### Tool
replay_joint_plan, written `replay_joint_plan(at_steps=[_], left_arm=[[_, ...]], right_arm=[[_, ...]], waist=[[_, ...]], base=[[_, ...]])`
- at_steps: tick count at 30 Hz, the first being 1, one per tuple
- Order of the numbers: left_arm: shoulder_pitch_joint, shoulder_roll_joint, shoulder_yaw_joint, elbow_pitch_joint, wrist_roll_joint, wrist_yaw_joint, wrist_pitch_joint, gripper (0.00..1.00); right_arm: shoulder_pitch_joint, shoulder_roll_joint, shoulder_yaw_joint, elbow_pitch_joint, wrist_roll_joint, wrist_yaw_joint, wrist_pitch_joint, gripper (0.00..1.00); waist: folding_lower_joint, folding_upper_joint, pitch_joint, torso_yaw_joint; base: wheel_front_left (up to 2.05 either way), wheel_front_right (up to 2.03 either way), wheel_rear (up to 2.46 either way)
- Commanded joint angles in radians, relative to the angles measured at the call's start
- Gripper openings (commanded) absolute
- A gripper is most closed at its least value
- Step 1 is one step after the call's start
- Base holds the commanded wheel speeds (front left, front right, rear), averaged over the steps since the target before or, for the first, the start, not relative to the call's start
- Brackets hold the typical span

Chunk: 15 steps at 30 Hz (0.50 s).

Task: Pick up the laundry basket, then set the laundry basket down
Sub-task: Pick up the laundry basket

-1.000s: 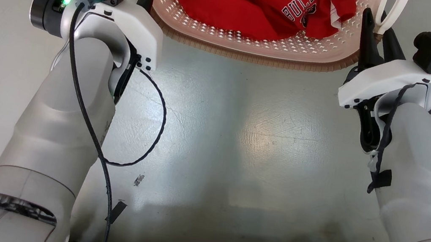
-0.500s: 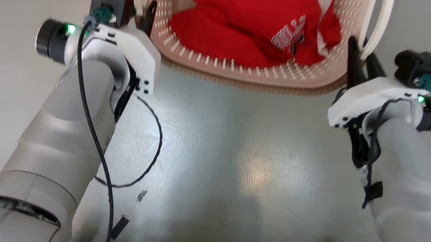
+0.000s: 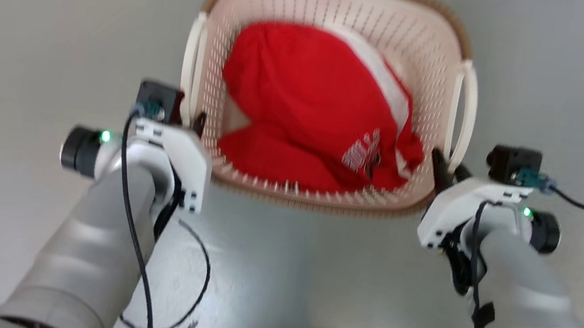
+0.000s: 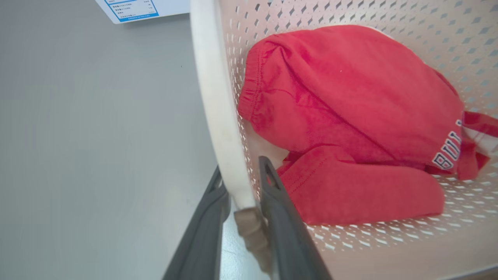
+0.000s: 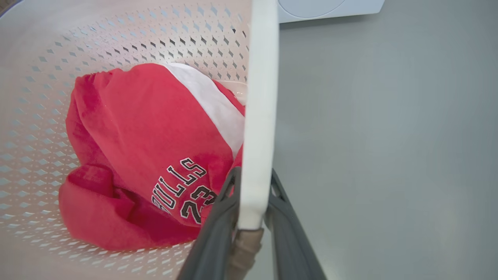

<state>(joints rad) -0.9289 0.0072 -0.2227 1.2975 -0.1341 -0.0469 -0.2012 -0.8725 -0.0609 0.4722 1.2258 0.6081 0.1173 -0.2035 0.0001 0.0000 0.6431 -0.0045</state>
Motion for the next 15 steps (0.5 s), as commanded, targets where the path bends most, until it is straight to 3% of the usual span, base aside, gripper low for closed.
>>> replay_joint_plan(at_steps=[1,15], left_arm=[[0.033,0.043,0.005,-0.008,-0.006,0.0,0.003,0.0],[0.248,0.043,-0.035,-0.007,-0.053,-0.023,0.191,0.0]], right_arm=[[0.04,0.011,0.035,-0.01,0.012,0.013,0.001,0.0],[0.163,0.011,0.207,0.015,0.182,0.013,0.114,0.0]], waist=[[0.0,0.0,-0.085,-0.008],[0.0,0.0,-0.37,-0.046]], base=[[0.0,0.0,0.0],[0.0,0.0,0.0]])
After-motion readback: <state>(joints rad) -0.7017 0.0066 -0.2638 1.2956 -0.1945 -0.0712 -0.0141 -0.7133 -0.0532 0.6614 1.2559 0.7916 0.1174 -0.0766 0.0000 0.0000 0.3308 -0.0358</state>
